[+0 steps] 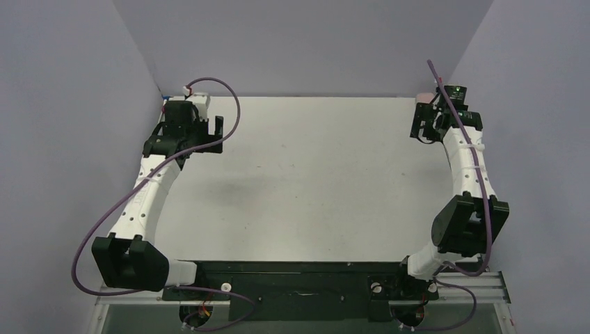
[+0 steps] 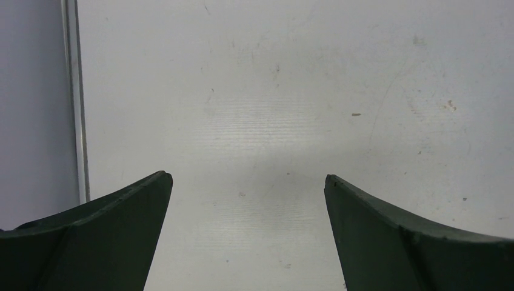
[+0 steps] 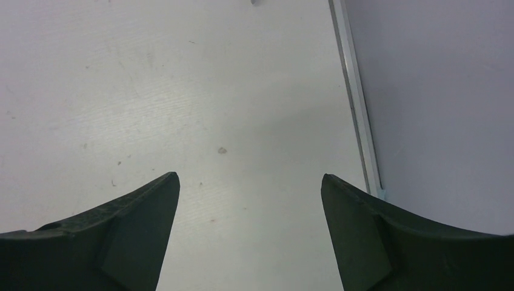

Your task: Open the umbrella

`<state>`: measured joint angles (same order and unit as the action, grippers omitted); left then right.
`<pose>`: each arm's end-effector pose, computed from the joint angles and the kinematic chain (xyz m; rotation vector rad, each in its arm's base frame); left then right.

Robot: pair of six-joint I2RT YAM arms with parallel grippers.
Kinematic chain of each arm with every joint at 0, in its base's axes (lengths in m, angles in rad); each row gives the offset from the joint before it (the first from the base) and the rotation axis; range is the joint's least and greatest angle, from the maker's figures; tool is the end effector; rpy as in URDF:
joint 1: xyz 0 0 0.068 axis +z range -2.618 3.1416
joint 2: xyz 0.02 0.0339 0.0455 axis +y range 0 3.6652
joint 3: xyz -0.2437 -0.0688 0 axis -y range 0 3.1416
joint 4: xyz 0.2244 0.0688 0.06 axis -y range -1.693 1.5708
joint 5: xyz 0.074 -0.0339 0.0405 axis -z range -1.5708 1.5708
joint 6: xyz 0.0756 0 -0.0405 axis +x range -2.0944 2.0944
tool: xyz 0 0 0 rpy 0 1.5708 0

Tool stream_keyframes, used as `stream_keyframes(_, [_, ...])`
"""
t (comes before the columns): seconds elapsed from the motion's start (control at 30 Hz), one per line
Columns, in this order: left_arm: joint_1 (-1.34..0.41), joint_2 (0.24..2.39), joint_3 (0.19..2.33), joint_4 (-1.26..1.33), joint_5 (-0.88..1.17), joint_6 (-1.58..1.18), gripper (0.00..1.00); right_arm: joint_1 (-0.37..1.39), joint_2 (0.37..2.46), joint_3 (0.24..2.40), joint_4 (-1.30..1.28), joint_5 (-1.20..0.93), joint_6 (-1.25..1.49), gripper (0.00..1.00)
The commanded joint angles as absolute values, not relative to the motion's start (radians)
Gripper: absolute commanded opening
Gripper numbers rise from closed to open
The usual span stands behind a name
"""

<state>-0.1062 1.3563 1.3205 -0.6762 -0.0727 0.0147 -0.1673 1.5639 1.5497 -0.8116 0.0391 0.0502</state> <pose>0.3065 -0.0271 0.3059 0.0999 2.2786 0.0351 0.3396 -0.0604 0.3041 0.2785 2.3820 -0.1016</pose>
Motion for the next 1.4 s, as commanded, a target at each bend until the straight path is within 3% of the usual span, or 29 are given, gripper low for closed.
stream_keyframes(0.0, [-0.111,1.289,1.323,-0.575,-0.061,-0.076,0.97,-0.227,1.692,1.603,-0.806,0.037,0.087,0.81])
stream_keyframes(0.2, [-0.109,1.307,1.355,-0.616,-0.093,-0.107,0.97,-0.281,1.857,1.665,-0.75,0.009,0.108,0.69])
stream_keyframes(0.73, [-0.102,1.328,1.378,-0.751,-0.208,-0.025,0.97,-0.318,2.349,2.16,-0.742,-0.058,0.151,0.49])
stream_keyframes(1.37, [-0.084,1.404,1.431,-0.785,-0.268,-0.005,0.97,-0.304,2.498,2.263,-0.653,-0.119,0.369,0.35])
